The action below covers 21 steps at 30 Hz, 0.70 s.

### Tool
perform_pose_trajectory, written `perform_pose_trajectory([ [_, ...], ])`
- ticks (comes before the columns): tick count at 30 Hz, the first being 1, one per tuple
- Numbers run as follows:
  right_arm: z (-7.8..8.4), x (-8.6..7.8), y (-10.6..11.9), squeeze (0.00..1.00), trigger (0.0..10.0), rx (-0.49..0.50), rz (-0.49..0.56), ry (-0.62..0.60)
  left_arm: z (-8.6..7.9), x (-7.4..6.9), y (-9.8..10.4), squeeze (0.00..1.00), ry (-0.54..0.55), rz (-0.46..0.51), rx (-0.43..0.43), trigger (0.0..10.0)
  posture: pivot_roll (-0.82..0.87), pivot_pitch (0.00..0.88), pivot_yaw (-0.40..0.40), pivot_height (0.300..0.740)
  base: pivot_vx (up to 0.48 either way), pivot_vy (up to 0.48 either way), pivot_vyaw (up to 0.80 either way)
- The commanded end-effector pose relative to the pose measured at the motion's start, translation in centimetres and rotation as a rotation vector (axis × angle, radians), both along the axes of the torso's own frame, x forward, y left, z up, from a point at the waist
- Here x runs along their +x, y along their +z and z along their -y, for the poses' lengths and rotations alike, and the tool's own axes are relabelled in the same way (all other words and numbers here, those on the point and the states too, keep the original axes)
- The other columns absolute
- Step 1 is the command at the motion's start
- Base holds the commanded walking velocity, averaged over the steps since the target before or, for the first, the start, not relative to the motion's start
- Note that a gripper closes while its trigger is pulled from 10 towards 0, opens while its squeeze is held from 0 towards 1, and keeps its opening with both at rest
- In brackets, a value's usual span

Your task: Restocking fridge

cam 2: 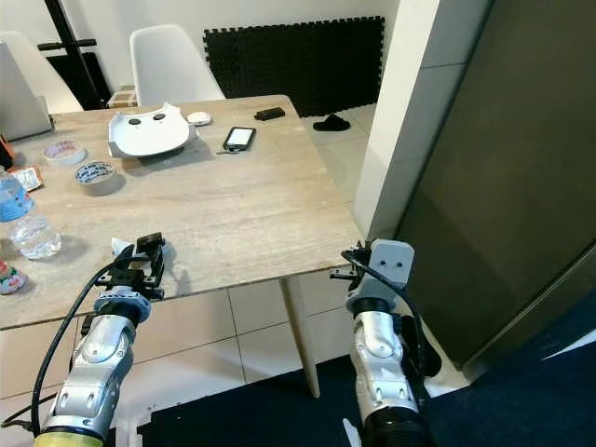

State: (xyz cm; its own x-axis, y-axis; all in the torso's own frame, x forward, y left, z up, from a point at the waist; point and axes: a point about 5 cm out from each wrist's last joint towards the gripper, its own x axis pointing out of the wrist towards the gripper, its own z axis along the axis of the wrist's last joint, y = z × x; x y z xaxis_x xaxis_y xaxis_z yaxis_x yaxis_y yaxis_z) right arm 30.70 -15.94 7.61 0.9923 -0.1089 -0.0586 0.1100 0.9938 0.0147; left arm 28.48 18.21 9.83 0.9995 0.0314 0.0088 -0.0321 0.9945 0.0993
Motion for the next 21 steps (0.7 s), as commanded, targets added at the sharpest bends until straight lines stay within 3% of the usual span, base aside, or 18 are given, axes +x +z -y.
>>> perform_pose_trajectory([
  [1, 0.0, 0.0, 0.3, 0.00, 10.0, 0.008, 0.016, -0.009, 0.0, -0.4, -0.7, 0.00, 0.008, -0.035, -0.009, 10.0, 0.08, 0.017, 0.002, 0.740, 0.000, 0.000, 0.00],
  [9, -1.3, -0.1, 0.5, 0.00, 10.0, -0.013, 0.029, 0.032, -0.5, -0.9, -1.8, 0.00, 0.040, -0.087, -0.016, 10.0, 0.07, 0.031, 0.007, 0.740, 0.000, 0.000, 0.00],
  [15, -1.4, -0.3, 0.7, 0.00, 10.0, -0.015, 0.035, 0.036, -1.5, -1.2, -2.6, 0.00, 0.115, -0.112, 0.021, 10.0, 0.06, 0.032, 0.008, 0.740, 0.000, 0.000, 0.00],
  [21, -1.2, -0.2, 1.2, 0.00, 10.0, -0.019, 0.049, 0.039, -1.9, -0.7, -2.1, 0.00, 0.155, -0.093, 0.015, 10.0, 0.05, 0.038, -0.001, 0.740, 0.000, 0.000, 0.00],
])
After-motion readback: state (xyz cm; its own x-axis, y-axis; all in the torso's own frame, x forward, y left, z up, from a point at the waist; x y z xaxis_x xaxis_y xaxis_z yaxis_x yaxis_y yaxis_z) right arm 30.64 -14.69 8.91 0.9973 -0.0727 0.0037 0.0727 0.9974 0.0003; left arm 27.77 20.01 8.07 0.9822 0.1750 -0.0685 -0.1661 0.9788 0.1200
